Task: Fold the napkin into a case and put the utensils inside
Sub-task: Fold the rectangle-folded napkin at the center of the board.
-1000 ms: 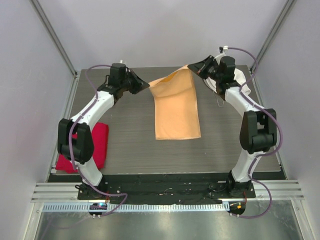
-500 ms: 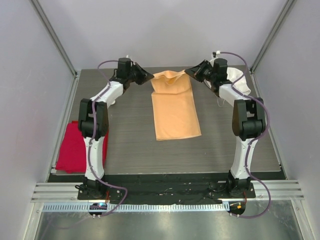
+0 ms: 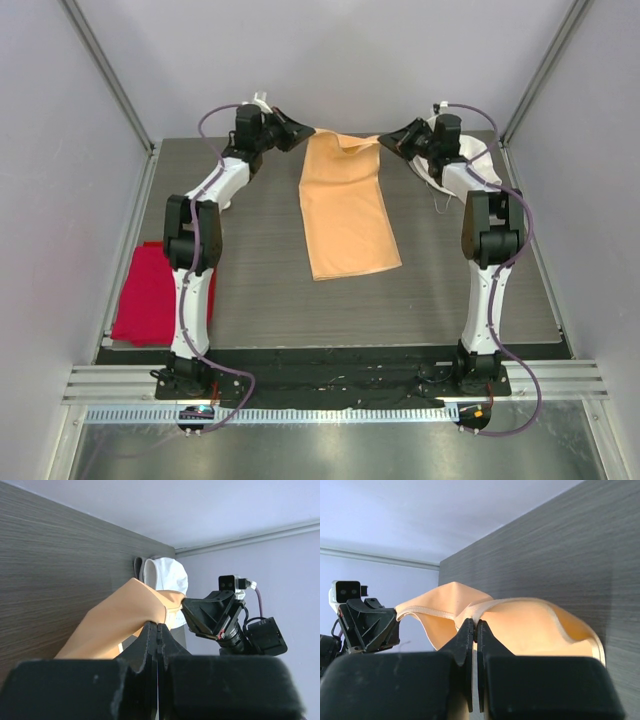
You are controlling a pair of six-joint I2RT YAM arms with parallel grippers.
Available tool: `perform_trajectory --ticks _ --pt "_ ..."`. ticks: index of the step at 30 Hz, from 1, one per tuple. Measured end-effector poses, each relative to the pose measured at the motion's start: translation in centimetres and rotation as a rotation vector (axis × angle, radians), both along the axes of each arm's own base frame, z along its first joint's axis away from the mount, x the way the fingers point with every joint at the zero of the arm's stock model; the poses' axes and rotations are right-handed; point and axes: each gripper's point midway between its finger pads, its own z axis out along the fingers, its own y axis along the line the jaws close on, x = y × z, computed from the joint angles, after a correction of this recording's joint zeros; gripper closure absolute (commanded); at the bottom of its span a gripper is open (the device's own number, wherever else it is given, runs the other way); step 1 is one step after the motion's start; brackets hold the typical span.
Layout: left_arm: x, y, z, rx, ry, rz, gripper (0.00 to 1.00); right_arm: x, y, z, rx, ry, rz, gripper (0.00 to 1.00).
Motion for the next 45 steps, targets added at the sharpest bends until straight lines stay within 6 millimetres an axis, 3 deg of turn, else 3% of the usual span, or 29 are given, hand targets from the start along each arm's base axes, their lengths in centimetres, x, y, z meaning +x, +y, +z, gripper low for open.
perform_trajectory --ticks 3,6,11,17,21,25,29,33,45 --pt "-0.6 -0.4 -0.6 -0.001 0.021 -0.018 1.0 -0.7 0.1 -1.0 -0.001 0.048 0.007 0.99" --pt "-2.9 -0.6 -3.1 0.021 0.114 -0.034 1.0 -3.2 0.0 -2.8 -0.006 0.137 0.016 0.99" --pt "-10.4 -1.2 -7.7 0.085 0.327 -0.084 1.0 -10.1 -0.5 -5.5 -0.044 0.303 0.023 0.99" --pt "-19.2 -1.8 -8.6 0.174 0.427 -0.168 1.0 -17.4 -1.4 -6.0 -0.113 0.387 0.035 0.99" --pt "-23.2 -2.2 -9.3 0.226 0.453 -0.219 1.0 -21.0 -2.2 -7.4 -0.175 0.431 0.042 0.99" --pt "-26.6 -1.3 -12.9 0.299 0.541 -0.243 1.0 -24.1 -3.2 -9.6 -0.222 0.495 0.046 0.99" --pt "-28.8 -0.1 -15.3 0.347 0.623 -0.253 1.0 -26.5 -4.1 -11.6 -0.253 0.556 0.052 0.99" --pt "-29.3 0.2 -15.8 0.367 0.631 -0.263 1.0 -28.1 -4.2 -12.6 -0.273 0.588 0.069 0.99" --pt "-31.0 0.5 -16.9 0.406 0.65 -0.285 1.0 -29.9 -4.3 -12.5 -0.308 0.567 0.106 0.99"
